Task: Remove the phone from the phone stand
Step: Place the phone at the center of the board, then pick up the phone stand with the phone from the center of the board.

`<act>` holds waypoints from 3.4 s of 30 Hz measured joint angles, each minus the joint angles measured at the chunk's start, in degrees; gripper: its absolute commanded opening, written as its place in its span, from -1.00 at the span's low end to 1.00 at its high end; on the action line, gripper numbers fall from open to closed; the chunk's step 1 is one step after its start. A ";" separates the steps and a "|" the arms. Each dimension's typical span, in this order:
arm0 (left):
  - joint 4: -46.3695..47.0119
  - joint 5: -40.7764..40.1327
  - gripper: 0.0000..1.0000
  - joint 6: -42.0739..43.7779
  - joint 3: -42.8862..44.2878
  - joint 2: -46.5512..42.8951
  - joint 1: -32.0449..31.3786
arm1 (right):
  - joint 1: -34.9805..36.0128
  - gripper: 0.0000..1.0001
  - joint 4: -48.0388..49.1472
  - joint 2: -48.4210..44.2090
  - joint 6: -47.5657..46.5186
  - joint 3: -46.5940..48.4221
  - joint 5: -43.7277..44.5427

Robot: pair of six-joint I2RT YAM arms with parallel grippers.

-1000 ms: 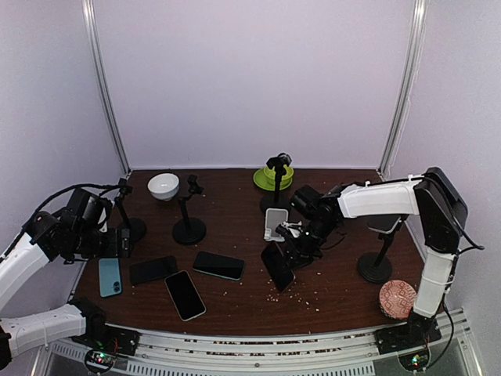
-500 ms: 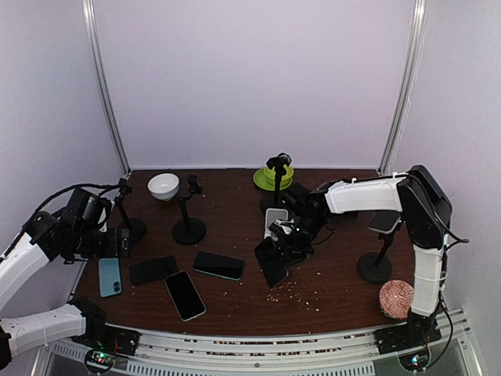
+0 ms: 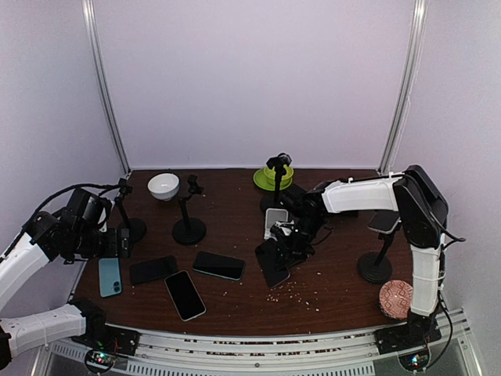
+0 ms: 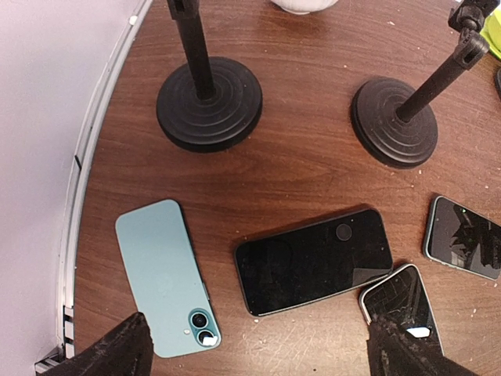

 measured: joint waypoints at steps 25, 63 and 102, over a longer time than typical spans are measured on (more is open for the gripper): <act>0.00 0.00 0.95 -0.09 0.00 0.04 0.00 | 0.48 0.10 -12.24 -5.70 -1.33 4.50 18.82; 11.76 10.80 0.96 -0.20 3.74 -14.60 -0.02 | 0.72 0.09 -41.24 -30.40 15.17 36.28 39.52; 12.57 12.24 0.96 -12.07 22.86 19.67 -31.63 | -48.59 0.47 -30.67 -49.83 3.08 0.15 10.97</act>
